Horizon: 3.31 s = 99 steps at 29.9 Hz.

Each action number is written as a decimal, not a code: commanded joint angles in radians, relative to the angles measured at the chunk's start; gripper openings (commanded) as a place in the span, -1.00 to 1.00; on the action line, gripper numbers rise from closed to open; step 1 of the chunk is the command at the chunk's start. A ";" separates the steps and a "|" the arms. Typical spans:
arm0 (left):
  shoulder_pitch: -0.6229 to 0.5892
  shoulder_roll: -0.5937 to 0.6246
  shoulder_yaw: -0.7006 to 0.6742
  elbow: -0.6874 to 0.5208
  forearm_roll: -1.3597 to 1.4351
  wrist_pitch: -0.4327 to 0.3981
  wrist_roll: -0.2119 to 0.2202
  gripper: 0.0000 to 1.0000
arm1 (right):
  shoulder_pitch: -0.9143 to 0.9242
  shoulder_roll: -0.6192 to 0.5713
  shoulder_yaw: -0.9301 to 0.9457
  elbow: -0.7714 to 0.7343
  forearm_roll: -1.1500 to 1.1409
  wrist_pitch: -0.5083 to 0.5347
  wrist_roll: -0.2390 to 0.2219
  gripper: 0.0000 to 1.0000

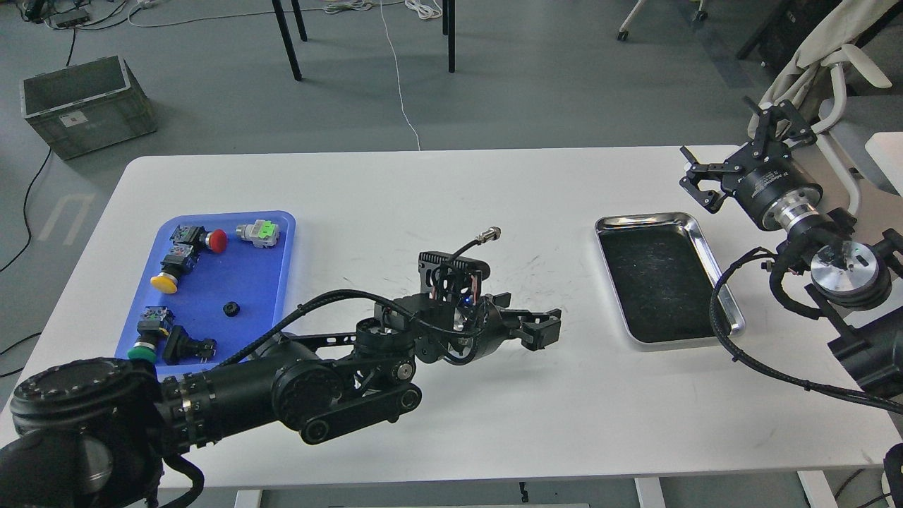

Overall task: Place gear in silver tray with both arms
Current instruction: 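Open the left gripper to set the gear down, retract left arm, then reach the right gripper to the black gear and grasp it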

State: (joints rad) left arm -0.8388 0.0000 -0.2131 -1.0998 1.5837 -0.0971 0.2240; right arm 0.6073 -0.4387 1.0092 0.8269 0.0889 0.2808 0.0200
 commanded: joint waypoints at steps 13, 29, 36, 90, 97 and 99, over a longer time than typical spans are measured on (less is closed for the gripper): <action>-0.115 0.038 -0.523 0.001 -0.370 0.137 -0.006 0.96 | 0.052 -0.003 -0.004 0.006 0.000 0.000 -0.011 1.00; 0.102 0.348 -0.883 0.018 -0.973 0.235 -0.221 0.96 | 0.150 0.002 -0.095 0.063 -0.011 -0.011 -0.041 1.00; 0.245 0.413 -0.913 0.054 -1.189 0.160 -0.319 0.96 | 0.367 -0.003 -0.403 0.083 -0.162 -0.026 -0.069 1.00; 0.356 0.577 -0.936 0.204 -1.544 -0.113 -0.391 0.96 | 0.924 0.439 -1.755 0.242 -0.555 0.035 -0.261 0.86; 0.356 0.577 -0.936 0.204 -1.544 -0.115 -0.394 0.96 | 0.905 0.439 -1.770 0.221 -0.555 0.035 -0.262 0.75; 0.356 0.577 -0.936 0.204 -1.544 -0.115 -0.394 0.96 | 0.904 0.439 -1.770 0.216 -0.555 0.035 -0.262 0.70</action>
State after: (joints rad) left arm -0.4832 0.5768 -1.1489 -0.8958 0.0399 -0.2117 -0.1697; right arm 1.5142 0.0000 -0.7607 1.0517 -0.4658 0.3161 -0.2422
